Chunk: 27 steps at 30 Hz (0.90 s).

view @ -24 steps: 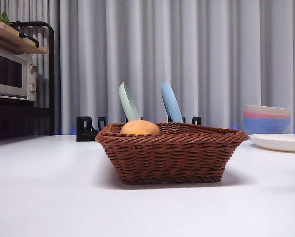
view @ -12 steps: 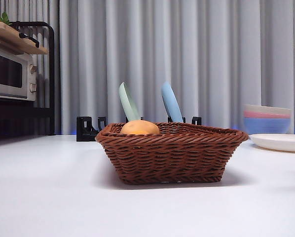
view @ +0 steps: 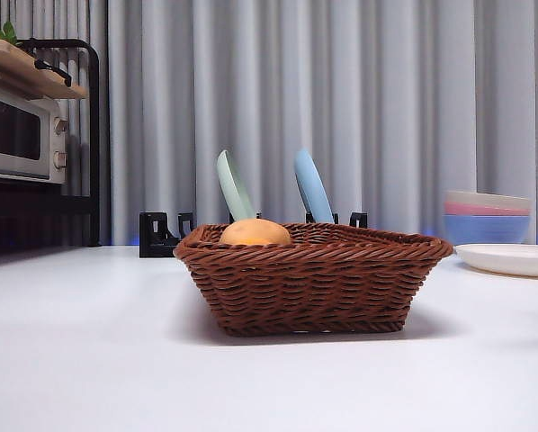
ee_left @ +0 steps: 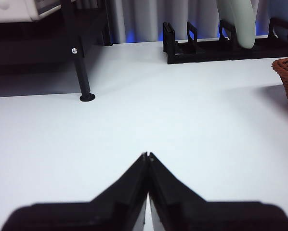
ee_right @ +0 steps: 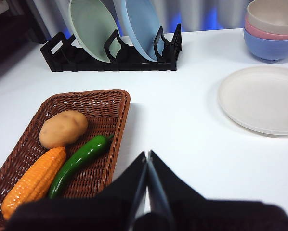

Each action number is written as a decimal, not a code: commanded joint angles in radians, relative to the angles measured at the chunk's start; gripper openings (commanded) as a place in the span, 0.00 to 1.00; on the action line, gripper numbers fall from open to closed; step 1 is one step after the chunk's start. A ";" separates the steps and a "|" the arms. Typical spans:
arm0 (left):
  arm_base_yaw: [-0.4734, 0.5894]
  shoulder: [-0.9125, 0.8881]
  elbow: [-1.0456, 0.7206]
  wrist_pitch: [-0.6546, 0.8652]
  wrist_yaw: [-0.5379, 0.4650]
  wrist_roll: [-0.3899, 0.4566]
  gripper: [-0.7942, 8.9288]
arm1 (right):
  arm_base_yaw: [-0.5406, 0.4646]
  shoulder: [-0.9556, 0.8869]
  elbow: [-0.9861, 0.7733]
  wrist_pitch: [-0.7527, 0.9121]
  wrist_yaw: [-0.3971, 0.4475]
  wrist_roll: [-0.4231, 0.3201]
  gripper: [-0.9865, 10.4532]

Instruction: Pick up the basket,pick up the corn from the table,pick up the potato from the table,pick up the cucumber from the table,put all items into the basket

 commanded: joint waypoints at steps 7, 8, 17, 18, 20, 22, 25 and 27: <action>0.003 -0.002 -0.012 -0.002 0.000 -0.006 0.08 | 0.001 0.000 -0.003 0.005 0.003 0.009 0.09; 0.003 -0.002 -0.012 -0.002 0.000 -0.006 0.08 | 0.001 0.000 -0.003 0.005 0.003 0.009 0.09; 0.003 -0.002 -0.012 -0.002 0.000 -0.006 0.08 | 0.001 -0.012 -0.003 -0.003 0.007 -0.008 0.09; 0.003 -0.002 -0.012 -0.002 0.000 -0.006 0.08 | -0.003 -0.026 -0.003 -0.006 0.021 -0.044 0.09; 0.003 -0.002 -0.012 -0.002 0.000 -0.006 0.08 | -0.013 -0.062 -0.006 -0.004 0.029 -0.105 0.09; 0.003 -0.002 -0.012 -0.002 0.000 -0.006 0.08 | -0.035 -0.102 -0.027 0.031 0.011 -0.163 0.09; 0.003 -0.002 -0.012 -0.002 0.000 -0.006 0.08 | -0.094 -0.184 -0.111 0.153 -0.045 -0.243 0.09; 0.003 -0.002 -0.012 -0.002 0.000 -0.006 0.08 | -0.139 -0.233 -0.179 0.237 -0.081 -0.261 0.09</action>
